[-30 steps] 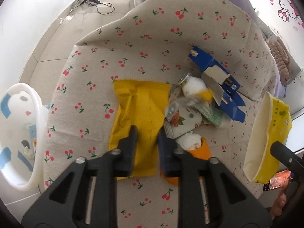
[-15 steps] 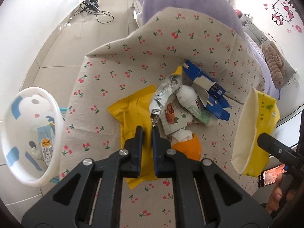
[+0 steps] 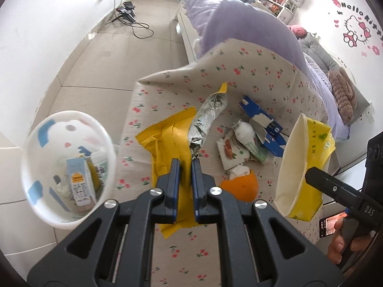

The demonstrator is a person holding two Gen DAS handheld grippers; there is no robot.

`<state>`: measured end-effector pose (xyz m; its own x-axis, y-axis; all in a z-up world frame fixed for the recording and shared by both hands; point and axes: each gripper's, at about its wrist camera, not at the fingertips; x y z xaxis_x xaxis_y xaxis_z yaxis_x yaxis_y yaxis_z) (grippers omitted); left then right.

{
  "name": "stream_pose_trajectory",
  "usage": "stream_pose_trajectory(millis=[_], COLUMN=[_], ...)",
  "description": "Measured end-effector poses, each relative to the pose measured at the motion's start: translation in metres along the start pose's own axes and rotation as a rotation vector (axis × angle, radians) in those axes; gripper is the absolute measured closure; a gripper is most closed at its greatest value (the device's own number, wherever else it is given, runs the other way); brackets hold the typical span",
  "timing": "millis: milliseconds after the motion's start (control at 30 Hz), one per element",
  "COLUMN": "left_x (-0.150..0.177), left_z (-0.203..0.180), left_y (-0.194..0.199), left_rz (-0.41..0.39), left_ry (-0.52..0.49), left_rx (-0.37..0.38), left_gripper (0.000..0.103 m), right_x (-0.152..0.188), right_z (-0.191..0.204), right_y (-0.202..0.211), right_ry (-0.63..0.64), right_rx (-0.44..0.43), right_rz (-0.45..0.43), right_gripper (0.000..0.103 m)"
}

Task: Collect trash
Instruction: 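Drop the wrappers into the white bin with the left gripper while the right carries the bag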

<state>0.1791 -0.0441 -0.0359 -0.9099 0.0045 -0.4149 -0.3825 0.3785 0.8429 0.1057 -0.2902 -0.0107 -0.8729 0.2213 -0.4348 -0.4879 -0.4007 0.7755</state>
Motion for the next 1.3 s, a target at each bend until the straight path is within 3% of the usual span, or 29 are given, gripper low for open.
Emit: stream_pose_trajectory(millis=[500, 833, 867, 933, 967, 1000, 1133, 1200, 1300], left_x=[0.011, 0.013, 0.013, 0.011, 0.011, 0.013, 0.018, 0.023, 0.031], left_z=[0.087, 0.132, 0.134, 0.141, 0.144, 0.147, 0.153, 0.159, 0.165], left_y=[0.041, 0.042, 0.042, 0.04, 0.04, 0.039, 0.049, 0.055, 0.059], left_rz=[-0.061, -0.073, -0.074, -0.057, -0.041, -0.033, -0.056, -0.061, -0.065], left_ry=[0.142, 0.226, 0.237, 0.269, 0.291, 0.307, 0.322, 0.334, 0.335], left_rx=[-0.068, -0.133, -0.148, -0.182, -0.203, -0.221, -0.26, -0.266, -0.278], left_gripper=[0.092, 0.091, 0.082, 0.052, 0.026, 0.018, 0.013, 0.0, 0.0], right_x=[-0.006, -0.009, -0.008, -0.008, -0.009, -0.008, -0.009, -0.009, -0.007], right_z=[0.066, 0.112, 0.116, 0.125, 0.125, 0.128, 0.14, 0.146, 0.151], right_y=[-0.041, -0.085, -0.089, -0.095, -0.098, -0.102, -0.117, -0.125, -0.136], right_ry=[0.053, 0.089, 0.091, 0.096, 0.097, 0.099, 0.103, 0.108, 0.116], right_rx=[-0.059, -0.093, -0.097, -0.1, -0.101, -0.1, -0.099, -0.097, -0.095], right_rz=[0.045, 0.097, 0.101, 0.111, 0.115, 0.119, 0.138, 0.145, 0.154], right_gripper=[0.022, 0.022, 0.022, 0.022, 0.022, 0.022, 0.022, 0.022, 0.022])
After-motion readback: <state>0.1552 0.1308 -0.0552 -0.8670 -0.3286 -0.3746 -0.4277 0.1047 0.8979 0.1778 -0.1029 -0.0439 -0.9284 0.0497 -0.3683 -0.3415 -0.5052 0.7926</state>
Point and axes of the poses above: each gripper's, at about its wrist camera, not at the fingertips, and y roughly against the way its jaws point, z to its left, x to its underside, and after that the axes turned 6 degrees about z, right-handed
